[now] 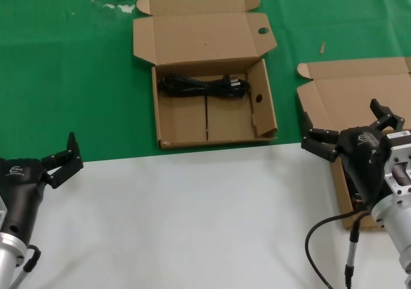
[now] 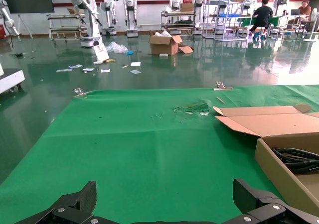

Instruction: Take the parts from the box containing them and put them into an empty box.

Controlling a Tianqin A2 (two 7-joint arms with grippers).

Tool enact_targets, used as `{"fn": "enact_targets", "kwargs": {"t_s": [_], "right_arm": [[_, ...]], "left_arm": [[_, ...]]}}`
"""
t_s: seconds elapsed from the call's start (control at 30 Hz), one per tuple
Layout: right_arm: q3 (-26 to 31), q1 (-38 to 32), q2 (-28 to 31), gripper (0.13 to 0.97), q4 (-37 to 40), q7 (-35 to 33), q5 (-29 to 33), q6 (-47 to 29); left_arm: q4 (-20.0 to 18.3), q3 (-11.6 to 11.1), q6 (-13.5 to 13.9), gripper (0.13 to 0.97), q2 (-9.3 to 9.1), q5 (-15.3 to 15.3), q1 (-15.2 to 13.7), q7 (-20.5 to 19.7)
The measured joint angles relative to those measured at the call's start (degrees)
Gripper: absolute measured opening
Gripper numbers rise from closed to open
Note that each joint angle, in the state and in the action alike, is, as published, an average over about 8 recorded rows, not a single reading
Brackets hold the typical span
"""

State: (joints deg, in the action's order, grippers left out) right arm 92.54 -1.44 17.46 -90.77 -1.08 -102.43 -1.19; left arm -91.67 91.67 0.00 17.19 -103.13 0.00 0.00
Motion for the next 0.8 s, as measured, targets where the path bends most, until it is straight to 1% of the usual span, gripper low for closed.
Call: {"fn": "enact_targets", "kwargs": {"t_s": [0.8], "right_arm": [[0.0,0.0,0.0,0.966,0.0,0.0,0.0,0.0]], "left_arm": [[0.0,0.0,0.0,0.966,0.0,0.0,0.0,0.0]]}}
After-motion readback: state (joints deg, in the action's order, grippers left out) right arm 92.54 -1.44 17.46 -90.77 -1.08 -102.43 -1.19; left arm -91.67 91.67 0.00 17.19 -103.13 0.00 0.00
